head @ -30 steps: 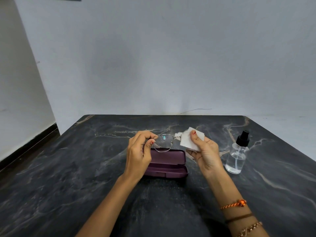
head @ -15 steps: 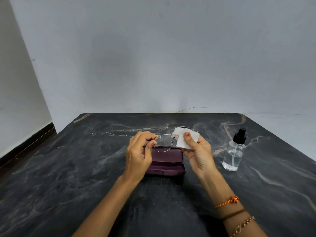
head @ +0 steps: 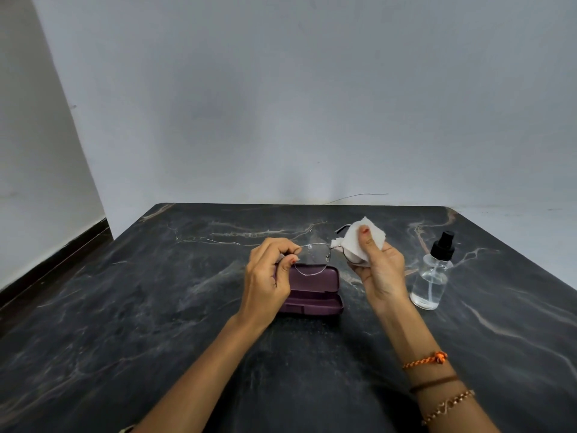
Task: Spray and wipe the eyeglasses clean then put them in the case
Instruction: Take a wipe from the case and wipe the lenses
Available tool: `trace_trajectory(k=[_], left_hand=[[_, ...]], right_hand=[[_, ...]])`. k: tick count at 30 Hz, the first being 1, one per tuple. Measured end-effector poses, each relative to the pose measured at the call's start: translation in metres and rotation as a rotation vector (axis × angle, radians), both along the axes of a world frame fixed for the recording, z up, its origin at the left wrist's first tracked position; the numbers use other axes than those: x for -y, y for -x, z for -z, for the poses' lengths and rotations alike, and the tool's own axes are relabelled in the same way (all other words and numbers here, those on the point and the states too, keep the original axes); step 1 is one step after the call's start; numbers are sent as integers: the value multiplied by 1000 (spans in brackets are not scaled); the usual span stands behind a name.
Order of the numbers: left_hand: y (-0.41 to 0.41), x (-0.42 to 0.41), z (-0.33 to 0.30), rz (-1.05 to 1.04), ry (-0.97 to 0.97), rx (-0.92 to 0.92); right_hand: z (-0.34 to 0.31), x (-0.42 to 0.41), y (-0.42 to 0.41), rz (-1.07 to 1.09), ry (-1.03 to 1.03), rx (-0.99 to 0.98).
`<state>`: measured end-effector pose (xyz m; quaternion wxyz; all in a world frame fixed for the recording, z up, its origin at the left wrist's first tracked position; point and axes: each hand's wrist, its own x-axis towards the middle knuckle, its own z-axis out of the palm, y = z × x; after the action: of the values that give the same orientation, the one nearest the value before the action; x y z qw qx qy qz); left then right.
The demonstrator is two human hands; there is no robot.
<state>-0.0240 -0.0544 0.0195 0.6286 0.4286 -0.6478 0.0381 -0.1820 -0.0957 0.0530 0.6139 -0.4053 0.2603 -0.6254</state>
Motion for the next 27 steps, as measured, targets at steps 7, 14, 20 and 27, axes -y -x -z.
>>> trace_trajectory(k=[7,14,20,27], left_hand=[[-4,2,0,-39,5,-87],[-2,0,-5,-24,-4,-141],[5,-1,-1,-85,47,64],[6,-1,3,-91,49,99]], right_hand=[[11,6,1,-40,141,-171],[7,10,7,-68,180,-177],[8,4,3,63,74,-55],[11,0,-7,35,7,54]])
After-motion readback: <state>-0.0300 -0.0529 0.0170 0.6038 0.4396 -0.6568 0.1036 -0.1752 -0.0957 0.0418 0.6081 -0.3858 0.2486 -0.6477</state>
